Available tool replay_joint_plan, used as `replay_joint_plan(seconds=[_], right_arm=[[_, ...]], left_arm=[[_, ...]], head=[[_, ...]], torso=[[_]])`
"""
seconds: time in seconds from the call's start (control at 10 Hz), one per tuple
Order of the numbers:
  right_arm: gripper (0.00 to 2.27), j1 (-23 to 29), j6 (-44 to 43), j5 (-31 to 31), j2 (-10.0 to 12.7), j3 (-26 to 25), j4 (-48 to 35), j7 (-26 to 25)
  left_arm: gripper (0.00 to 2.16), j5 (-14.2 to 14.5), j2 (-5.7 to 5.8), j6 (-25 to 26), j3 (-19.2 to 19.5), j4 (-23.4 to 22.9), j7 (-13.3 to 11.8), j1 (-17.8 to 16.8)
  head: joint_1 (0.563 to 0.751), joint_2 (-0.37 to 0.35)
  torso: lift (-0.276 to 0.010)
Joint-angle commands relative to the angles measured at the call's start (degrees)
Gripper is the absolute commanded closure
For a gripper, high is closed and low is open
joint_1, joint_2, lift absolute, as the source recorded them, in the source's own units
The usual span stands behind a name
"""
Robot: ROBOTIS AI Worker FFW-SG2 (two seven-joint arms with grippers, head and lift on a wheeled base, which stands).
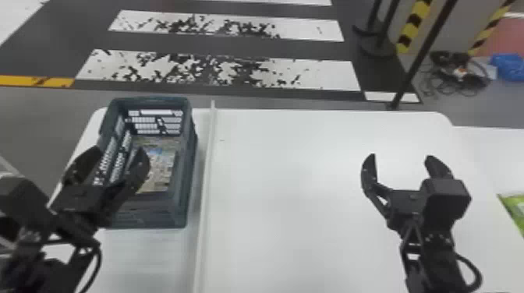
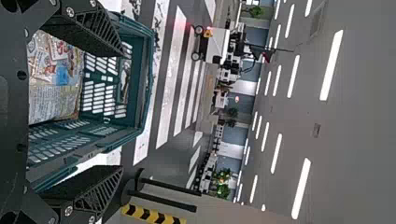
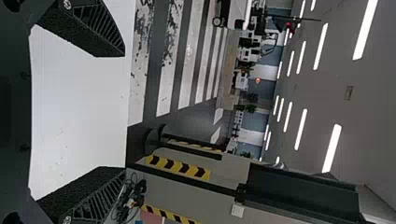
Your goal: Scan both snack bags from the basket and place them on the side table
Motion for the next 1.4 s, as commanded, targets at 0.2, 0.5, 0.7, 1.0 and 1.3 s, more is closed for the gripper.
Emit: replay_joint_plan(seconds=[0.2, 0.5, 0.7, 1.0, 1.3], right_arm=[[0.04, 2.01, -8.73, 0.99, 0.14, 7.38, 4.95, -1.38], [0.04, 1.92, -8.73, -0.07, 0.14, 6.68, 7.05, -2.88], [0.04, 1.92, -8.73, -1.12, 0.14, 4.83, 6.97, -3.49], [0.04, 2.36, -8.38, -2.09, 0.14, 5.01, 6.97, -3.4], [0.04, 3.5, -8.2, -2.26, 0.14, 4.75, 6.88, -3.31]], left_arm=[[0.15, -1.26, -0.65, 0.9, -0.23, -0.76, 0.09, 0.52], [0.15, -3.28, -1.0, 1.78, -1.46, -2.78, 0.7, 1.14], [0.15, -4.16, -1.0, 2.66, -1.46, -3.84, 0.88, 1.22], [0.15, -3.63, -0.3, 15.31, 2.58, -9.46, 0.97, -0.01], [0.15, -2.05, 4.1, 33.24, 5.66, -10.61, -0.26, -7.04]], head=[[0.695, 0.089], [0.695, 0.115], [0.695, 0.083], [0.695, 0.06], [0.695, 0.102]], torso=[[-0.075], [-0.075], [-0.075], [-0.075], [-0.075]])
